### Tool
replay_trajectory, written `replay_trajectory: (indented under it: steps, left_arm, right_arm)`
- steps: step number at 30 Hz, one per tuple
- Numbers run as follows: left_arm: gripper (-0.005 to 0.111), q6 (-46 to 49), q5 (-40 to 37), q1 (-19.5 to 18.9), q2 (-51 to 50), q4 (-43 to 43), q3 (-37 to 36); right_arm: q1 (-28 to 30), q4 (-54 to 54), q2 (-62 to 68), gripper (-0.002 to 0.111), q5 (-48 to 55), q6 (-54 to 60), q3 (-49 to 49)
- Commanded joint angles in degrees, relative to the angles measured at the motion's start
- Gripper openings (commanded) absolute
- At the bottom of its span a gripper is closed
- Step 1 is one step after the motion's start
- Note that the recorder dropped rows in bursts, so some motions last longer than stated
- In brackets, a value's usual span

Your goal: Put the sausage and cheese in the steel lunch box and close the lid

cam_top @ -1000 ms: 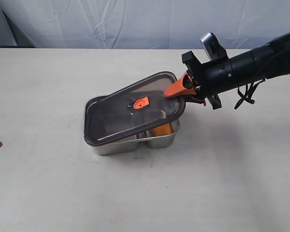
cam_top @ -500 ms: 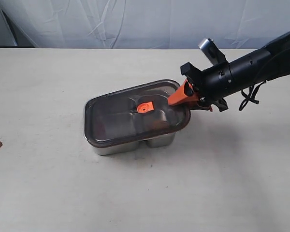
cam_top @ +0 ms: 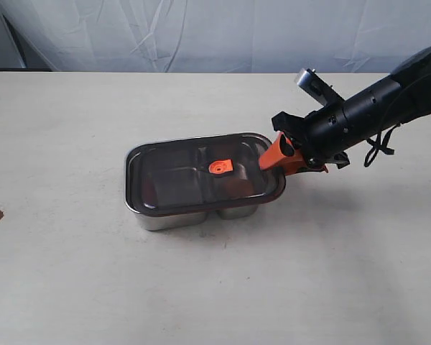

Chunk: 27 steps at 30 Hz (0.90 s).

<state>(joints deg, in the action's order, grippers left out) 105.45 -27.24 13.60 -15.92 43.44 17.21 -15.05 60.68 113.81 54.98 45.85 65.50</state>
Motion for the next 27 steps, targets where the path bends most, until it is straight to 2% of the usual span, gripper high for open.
replay_trajectory:
  steps: [1, 10, 27]
  left_arm:
    - [0.050, -0.5, 0.3, 0.2, 0.2, 0.5, -0.2]
    - [0.050, -0.5, 0.3, 0.2, 0.2, 0.5, -0.2]
    - [0.050, -0.5, 0.3, 0.2, 0.2, 0.5, -0.2]
  right_arm:
    - [0.2, -0.5, -0.2, 0.023, 0.4, 0.7, 0.0]
    - [0.2, -0.7, -0.2, -0.001, 0.7, 0.7, 0.0]
    - [-1.0, -1.0, -0.2, -0.001, -0.4, -3.4, 0.0]
